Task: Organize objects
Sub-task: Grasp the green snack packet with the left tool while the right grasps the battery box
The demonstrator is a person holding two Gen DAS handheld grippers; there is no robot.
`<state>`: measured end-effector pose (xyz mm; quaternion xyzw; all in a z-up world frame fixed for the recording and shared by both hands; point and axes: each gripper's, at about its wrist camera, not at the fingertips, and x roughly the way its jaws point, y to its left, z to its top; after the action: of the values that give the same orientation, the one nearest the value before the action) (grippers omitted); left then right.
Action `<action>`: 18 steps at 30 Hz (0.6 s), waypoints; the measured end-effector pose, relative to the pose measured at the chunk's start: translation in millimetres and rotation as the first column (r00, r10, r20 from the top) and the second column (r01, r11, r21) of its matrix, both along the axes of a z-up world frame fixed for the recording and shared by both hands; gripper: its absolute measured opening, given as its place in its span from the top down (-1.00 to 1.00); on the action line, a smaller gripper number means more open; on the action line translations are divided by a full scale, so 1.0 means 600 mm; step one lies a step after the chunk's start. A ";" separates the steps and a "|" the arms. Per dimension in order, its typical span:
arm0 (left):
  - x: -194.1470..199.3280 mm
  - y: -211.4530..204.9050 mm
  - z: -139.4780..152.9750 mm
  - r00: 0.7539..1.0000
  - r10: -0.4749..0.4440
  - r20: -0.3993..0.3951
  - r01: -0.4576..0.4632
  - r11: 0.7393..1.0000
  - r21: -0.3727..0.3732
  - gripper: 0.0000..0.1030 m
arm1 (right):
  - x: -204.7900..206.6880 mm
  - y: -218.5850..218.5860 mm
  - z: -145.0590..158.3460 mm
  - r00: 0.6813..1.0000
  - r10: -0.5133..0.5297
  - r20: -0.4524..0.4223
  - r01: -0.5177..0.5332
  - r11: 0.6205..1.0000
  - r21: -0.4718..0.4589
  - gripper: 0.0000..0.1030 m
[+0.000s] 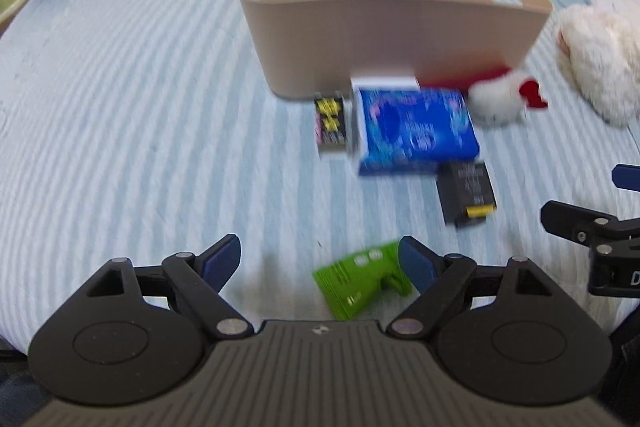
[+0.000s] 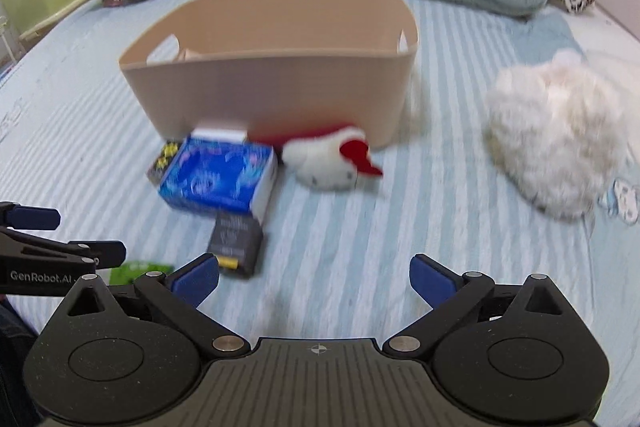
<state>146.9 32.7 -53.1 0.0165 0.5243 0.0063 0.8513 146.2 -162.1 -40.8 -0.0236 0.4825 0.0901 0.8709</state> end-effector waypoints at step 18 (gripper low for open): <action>0.014 0.014 -0.066 0.993 0.059 -0.099 -0.065 0.996 -0.066 -0.68 | -0.006 0.030 -0.070 0.997 0.037 -0.070 -0.035 0.999 0.030 -1.00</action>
<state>155.5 40.9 -92.9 -0.0290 0.5650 0.0137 0.8245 142.5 -144.2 -82.6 -0.0167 0.5111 0.1137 0.8518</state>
